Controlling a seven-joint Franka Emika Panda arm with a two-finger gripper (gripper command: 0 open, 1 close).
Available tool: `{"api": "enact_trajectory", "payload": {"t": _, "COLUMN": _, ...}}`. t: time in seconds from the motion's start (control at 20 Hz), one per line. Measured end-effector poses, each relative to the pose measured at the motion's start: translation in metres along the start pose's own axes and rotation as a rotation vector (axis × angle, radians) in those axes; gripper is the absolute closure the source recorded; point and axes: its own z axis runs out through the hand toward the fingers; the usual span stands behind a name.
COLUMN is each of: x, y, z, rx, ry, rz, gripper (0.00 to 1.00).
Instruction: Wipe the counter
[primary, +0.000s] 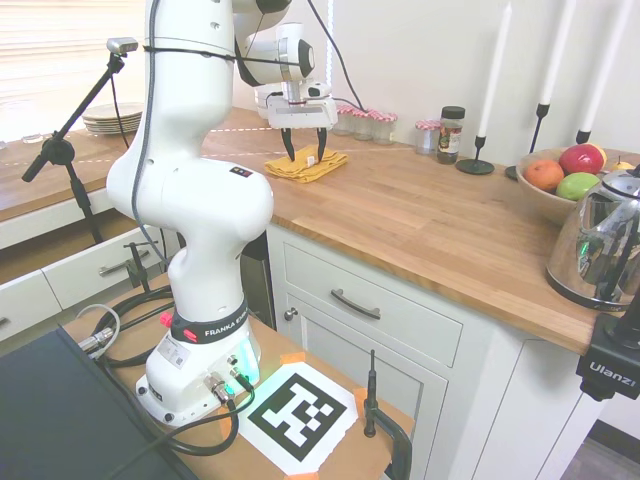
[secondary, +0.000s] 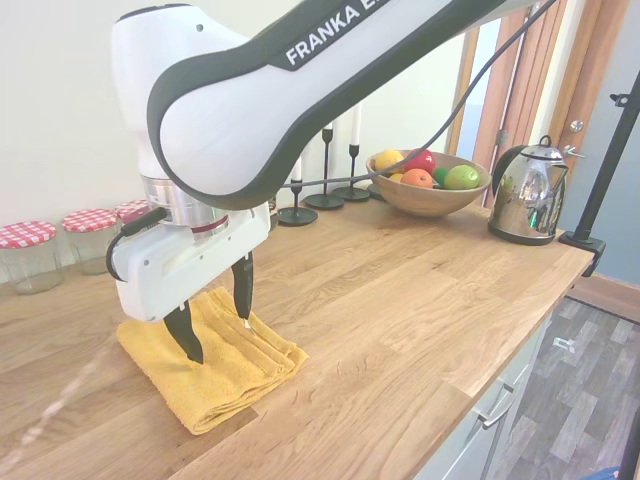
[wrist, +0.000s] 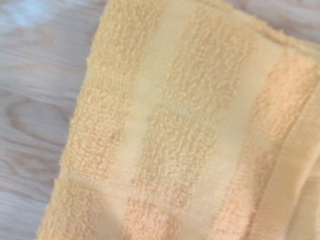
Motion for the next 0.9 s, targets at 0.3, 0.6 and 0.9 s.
{"api": "enact_trajectory", "payload": {"t": 0.3, "x": 0.000, "y": -0.003, "z": 0.012, "rx": -0.003, "ry": -0.004, "rz": -0.003, "gripper": 0.00}}
{"api": "enact_trajectory", "payload": {"t": 0.6, "x": 0.000, "y": -0.003, "z": 0.013, "rx": -0.003, "ry": -0.003, "rz": -0.003, "gripper": 0.00}}
{"api": "enact_trajectory", "payload": {"t": 0.9, "x": -0.004, "y": -0.004, "z": 0.016, "rx": 0.007, "ry": 0.005, "rz": 0.001, "gripper": 1.00}}
